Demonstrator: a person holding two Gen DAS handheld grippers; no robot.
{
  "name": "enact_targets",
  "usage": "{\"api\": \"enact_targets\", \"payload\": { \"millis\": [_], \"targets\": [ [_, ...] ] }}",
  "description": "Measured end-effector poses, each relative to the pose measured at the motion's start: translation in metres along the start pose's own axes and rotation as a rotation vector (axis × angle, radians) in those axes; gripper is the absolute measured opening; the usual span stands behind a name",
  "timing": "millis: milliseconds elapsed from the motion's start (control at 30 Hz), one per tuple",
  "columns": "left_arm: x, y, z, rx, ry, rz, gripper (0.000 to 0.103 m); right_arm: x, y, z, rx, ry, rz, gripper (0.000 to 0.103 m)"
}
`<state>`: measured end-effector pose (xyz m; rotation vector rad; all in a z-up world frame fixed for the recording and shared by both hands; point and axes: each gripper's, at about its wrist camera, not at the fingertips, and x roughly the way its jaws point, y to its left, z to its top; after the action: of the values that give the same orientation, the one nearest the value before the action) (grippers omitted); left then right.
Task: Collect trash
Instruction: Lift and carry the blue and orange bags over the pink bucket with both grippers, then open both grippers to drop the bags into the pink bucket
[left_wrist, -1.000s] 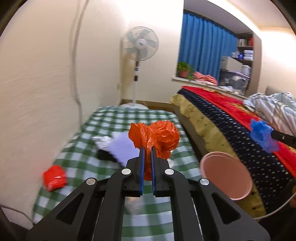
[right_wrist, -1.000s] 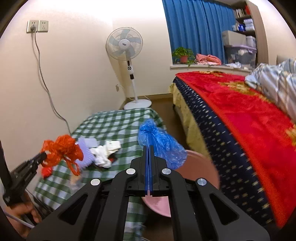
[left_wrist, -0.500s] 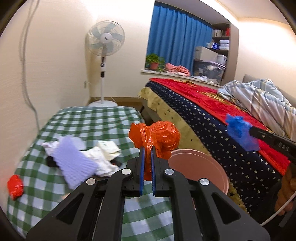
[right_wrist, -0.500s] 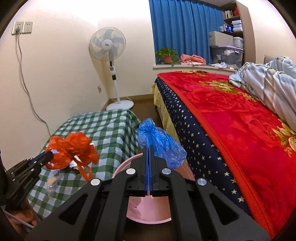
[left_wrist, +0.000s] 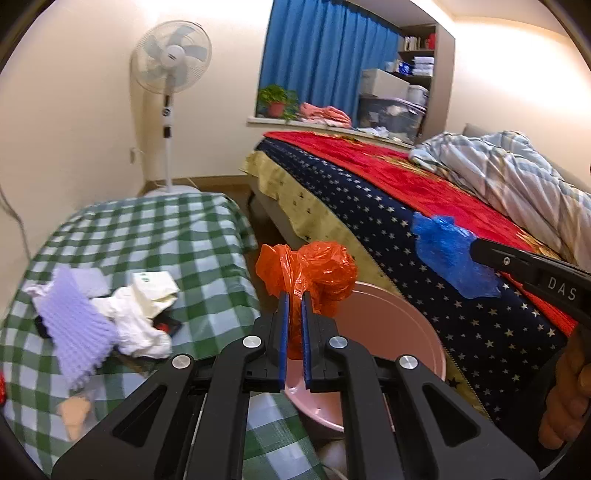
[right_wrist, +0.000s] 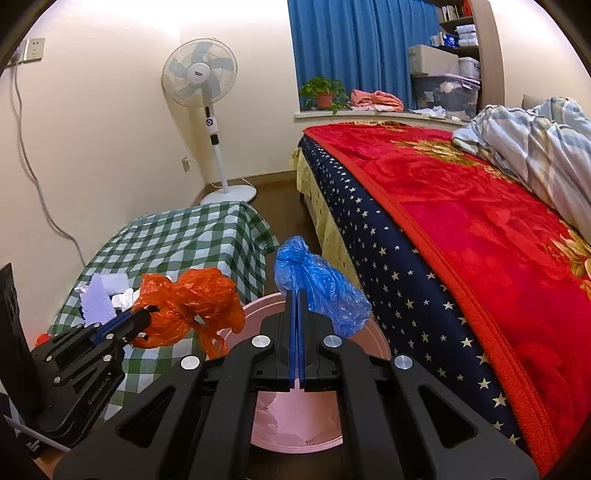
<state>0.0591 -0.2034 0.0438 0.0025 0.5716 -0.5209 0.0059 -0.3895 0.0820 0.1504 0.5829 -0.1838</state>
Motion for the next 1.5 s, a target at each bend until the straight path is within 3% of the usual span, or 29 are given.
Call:
{"api": "enact_targets", "payload": {
  "millis": [100,133,167,633,1000,1267,1500],
  "targets": [
    [0.009,-0.001,-0.001,0.006,0.023,-0.049,0.016,0.003,-0.003,0.001,0.023,0.013,-0.019,0.021],
    [0.009,0.001,-0.001,0.004,0.022,-0.054,0.029,0.004,-0.004,0.001,0.029,0.014,-0.024,0.043],
    [0.008,0.002,-0.001,0.001,0.017,-0.048,0.034,0.003,-0.004,0.001,0.033,0.007,-0.035,0.056],
    [-0.047,0.046,-0.015,-0.042,-0.022,0.073,0.034,-0.013,0.008,0.0,-0.009,-0.038,-0.008,0.055],
    [-0.096,0.099,-0.038,-0.115,-0.043,0.206,0.034,-0.033,0.044,0.003,-0.064,-0.111,0.096,0.052],
    [-0.108,0.132,-0.058,-0.162,-0.056,0.302,0.034,-0.018,0.092,0.008,-0.089,-0.106,0.24,0.03],
    [-0.093,0.155,-0.08,-0.223,-0.022,0.368,0.034,0.018,0.126,0.0,-0.093,-0.092,0.31,0.028]
  ]
}}
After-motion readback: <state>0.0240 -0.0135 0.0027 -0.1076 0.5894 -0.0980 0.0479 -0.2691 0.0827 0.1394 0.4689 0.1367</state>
